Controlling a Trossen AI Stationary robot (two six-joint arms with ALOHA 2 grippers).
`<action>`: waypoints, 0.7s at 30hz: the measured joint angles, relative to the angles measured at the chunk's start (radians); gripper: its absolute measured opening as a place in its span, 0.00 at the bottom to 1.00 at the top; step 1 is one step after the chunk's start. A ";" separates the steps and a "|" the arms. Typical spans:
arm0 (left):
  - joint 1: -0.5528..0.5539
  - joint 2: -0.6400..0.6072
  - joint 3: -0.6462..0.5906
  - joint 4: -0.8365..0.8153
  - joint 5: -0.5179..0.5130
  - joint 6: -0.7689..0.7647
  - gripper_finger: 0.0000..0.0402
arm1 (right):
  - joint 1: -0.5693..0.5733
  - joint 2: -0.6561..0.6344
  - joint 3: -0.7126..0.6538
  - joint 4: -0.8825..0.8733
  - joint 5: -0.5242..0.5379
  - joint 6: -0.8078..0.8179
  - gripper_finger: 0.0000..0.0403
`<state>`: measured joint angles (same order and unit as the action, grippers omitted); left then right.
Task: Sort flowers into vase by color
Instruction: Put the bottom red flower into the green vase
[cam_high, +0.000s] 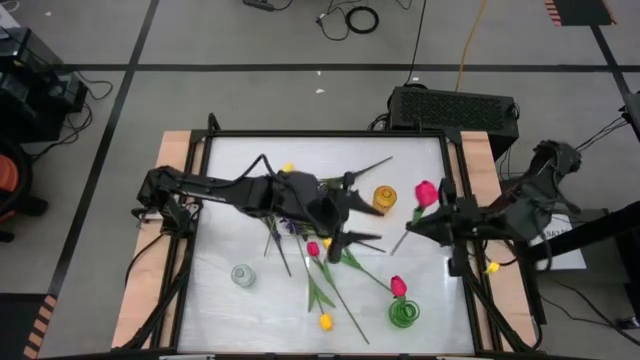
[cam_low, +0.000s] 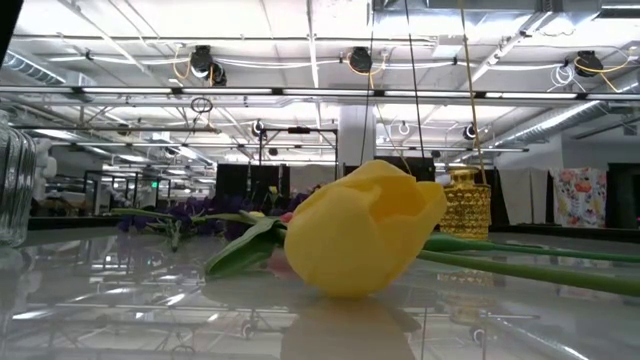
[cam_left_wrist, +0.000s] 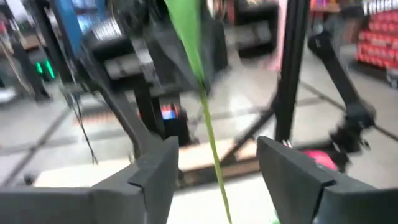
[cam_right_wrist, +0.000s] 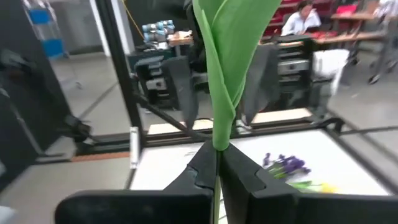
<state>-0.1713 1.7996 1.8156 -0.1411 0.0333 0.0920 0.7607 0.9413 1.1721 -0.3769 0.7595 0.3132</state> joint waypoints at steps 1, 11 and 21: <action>-0.010 -0.002 0.000 -0.042 -0.009 -0.011 0.57 | 0.014 -0.011 0.000 -0.008 0.000 0.025 0.01; -0.163 -0.001 -0.041 -0.249 -0.255 -0.053 0.58 | 0.194 -0.128 0.001 -0.153 0.091 0.252 0.00; -0.237 -0.002 -0.041 -0.329 -0.345 -0.123 0.58 | 0.316 -0.081 0.001 -0.247 0.223 0.409 0.00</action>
<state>-0.4086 1.7973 1.7748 -0.4704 -0.3114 -0.0314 1.0767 0.8600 1.1728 -0.6243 0.9821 0.7227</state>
